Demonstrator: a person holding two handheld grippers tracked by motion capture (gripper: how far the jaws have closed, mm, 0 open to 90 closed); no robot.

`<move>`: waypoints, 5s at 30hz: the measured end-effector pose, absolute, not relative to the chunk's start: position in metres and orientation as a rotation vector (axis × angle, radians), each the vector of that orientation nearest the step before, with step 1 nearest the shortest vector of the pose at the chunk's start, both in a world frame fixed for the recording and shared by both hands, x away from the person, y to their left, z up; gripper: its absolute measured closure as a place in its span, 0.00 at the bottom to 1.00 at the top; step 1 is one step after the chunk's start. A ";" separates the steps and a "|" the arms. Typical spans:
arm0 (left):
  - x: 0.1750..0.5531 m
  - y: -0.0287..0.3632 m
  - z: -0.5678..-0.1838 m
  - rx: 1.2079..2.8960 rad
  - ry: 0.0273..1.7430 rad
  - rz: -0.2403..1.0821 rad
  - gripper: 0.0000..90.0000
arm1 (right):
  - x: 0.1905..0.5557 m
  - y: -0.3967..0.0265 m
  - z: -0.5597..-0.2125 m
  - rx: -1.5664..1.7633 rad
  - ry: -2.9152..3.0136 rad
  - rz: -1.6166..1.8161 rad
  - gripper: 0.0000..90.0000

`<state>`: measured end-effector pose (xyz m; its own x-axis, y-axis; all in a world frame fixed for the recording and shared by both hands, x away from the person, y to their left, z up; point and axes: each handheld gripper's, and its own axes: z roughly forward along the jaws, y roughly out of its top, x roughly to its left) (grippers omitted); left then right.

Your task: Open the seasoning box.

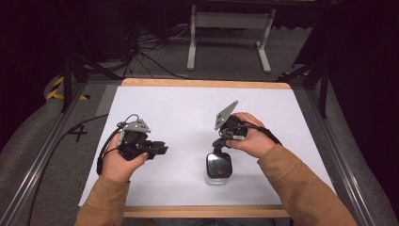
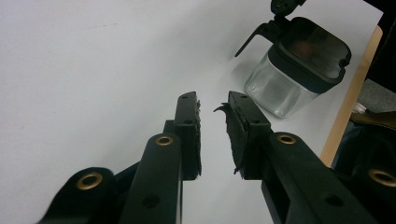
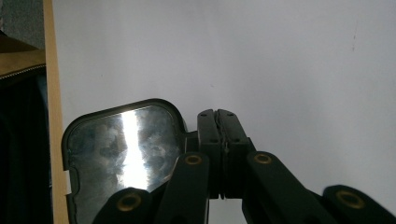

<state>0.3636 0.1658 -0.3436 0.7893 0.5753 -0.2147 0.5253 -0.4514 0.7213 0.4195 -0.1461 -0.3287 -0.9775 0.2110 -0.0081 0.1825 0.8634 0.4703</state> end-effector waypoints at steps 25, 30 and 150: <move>0.364 0.161 -0.346 2.153 0.809 0.066 0.82 | 0.423 -0.152 -0.331 0.362 2.995 0.783 1.00; 0.364 0.161 -0.346 2.160 0.802 0.063 0.82 | 0.425 -0.153 -0.331 0.374 3.007 0.782 1.00; 0.356 0.056 -0.357 2.025 0.567 -0.033 0.98 | 0.306 -0.221 -0.386 0.592 2.510 1.420 1.00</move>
<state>0.3561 0.0558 -0.3565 0.8899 0.3783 -0.2551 0.4050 -0.3975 0.8234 0.3063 -0.2214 -0.3865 -0.9005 0.4342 0.0243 0.2444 0.4592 0.8540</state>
